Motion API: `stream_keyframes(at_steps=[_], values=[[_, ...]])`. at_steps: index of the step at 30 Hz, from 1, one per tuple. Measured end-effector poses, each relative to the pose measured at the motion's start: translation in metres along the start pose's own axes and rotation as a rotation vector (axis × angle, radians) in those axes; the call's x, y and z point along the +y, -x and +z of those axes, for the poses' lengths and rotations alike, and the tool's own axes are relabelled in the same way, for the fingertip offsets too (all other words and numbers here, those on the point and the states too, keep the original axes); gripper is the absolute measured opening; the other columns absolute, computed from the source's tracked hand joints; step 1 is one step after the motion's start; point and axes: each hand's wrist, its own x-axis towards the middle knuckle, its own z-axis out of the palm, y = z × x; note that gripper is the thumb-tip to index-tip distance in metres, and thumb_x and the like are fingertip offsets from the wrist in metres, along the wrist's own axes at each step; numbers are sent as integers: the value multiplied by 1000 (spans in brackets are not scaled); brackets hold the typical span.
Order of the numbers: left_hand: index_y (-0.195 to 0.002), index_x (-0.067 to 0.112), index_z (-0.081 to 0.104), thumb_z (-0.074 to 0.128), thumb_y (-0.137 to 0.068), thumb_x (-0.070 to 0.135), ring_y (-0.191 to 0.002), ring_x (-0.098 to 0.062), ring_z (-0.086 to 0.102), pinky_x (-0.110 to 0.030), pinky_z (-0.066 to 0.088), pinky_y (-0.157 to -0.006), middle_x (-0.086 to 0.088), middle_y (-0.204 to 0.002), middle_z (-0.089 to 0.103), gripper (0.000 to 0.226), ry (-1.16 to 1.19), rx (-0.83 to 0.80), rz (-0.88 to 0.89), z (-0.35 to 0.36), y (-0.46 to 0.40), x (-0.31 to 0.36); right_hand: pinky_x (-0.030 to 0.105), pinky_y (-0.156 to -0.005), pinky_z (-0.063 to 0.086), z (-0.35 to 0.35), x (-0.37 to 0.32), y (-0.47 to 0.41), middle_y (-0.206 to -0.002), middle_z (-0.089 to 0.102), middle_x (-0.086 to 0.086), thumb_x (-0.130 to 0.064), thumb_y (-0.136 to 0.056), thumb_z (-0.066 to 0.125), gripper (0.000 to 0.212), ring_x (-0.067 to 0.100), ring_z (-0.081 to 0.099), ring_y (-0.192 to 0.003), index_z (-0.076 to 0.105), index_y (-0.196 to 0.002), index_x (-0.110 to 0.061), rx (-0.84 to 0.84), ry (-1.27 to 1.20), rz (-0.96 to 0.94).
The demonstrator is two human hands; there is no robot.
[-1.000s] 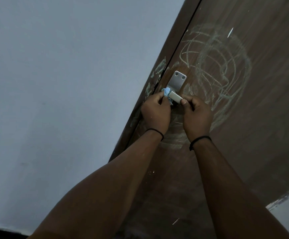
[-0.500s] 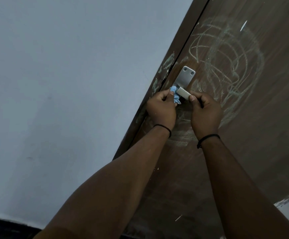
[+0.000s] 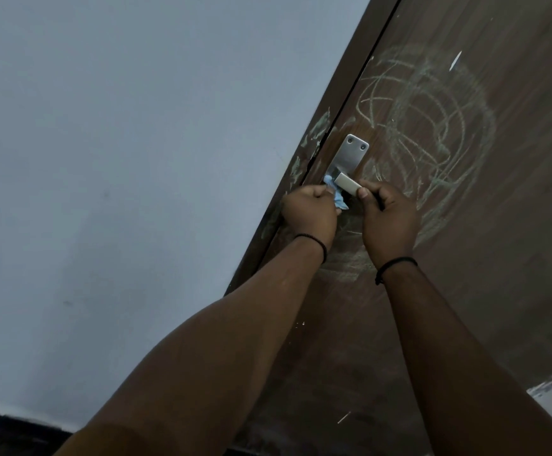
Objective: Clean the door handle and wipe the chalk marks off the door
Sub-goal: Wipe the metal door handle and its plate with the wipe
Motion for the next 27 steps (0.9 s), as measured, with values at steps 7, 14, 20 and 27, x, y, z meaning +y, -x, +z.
stream_keyframes(at_steps=[7, 14, 20, 27], values=[[-101, 0, 72, 67, -88, 7, -72, -19, 72, -32, 61, -65, -13, -89, 74, 15, 61, 47, -53, 5, 2, -2, 33, -106, 44, -8, 1, 2, -123, 67, 0, -17, -95, 58, 26, 14, 49, -130, 67, -119, -16, -84, -28, 9], [-88, 7, 76, 64, -91, 13, -74, -15, 69, -32, 60, -67, -5, -82, 74, 13, -427, 136, 349, -10, 10, -4, -2, -89, 36, -20, 8, 9, -128, 62, -6, -18, -94, 56, 27, -9, 52, -111, 65, -120, -21, 123, -122, 53], [-76, 4, 71, 61, -92, 13, -69, -18, 65, -34, 58, -64, -9, -76, 69, 21, -612, 118, 447, -18, 9, -8, 25, -90, 48, -23, 23, 28, -106, 65, -7, -15, -91, 55, 19, 9, 58, -103, 67, -105, -19, 303, -157, 90], [-87, 7, 77, 68, -86, 10, -76, -17, 71, -29, 59, -67, -7, -81, 74, 9, -520, 121, 339, -27, 9, -21, 7, -62, 43, 12, 17, 44, -78, 60, -15, -11, -87, 63, 8, -9, 55, -70, 63, -89, -19, 299, -379, 368]])
